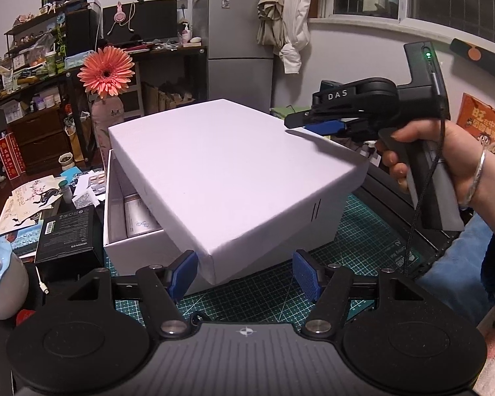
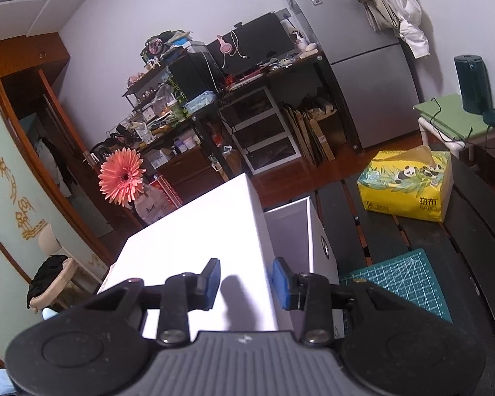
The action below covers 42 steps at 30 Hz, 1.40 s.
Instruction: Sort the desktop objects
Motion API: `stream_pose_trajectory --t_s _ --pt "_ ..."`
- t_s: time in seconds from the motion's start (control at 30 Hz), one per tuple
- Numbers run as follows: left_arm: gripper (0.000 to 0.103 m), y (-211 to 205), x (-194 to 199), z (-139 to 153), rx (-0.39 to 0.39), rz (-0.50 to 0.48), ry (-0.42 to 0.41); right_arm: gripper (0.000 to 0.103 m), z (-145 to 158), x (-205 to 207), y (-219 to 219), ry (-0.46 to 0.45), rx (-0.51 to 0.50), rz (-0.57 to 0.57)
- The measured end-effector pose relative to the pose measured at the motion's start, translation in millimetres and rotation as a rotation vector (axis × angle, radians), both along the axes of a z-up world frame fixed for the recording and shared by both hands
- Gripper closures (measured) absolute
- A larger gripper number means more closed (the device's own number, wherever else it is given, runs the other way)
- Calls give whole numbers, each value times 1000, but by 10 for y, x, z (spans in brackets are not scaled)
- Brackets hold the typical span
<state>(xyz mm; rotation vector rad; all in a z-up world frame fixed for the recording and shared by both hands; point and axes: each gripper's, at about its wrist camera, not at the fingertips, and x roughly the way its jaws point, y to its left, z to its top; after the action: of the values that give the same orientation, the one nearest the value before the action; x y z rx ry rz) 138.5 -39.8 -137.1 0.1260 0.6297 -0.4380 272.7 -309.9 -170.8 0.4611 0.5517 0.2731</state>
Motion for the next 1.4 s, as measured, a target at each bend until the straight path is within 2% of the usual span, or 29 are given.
stream_pose_trajectory --t_s 0.3,0.5,0.67,0.77,1.03,1.4 --pt "41 43 -52 61 -9 -10 -12 69 101 -164 -269 -35 96 -53" --pt "41 24 -52 36 -7 -23 -2 69 22 -220 -369 65 138 -17" --pt "41 44 -39 31 -25 -15 6 68 -35 -195 -300 96 162 25" --pt "41 43 -38 35 -33 -17 11 68 -23 -197 -256 91 137 31" --pt "41 -51 -92 30 -41 -68 15 68 -53 -120 -286 76 158 8" --pt "41 -233 -126 -41 -16 -123 23 67 -147 19 -343 54 223 -38"
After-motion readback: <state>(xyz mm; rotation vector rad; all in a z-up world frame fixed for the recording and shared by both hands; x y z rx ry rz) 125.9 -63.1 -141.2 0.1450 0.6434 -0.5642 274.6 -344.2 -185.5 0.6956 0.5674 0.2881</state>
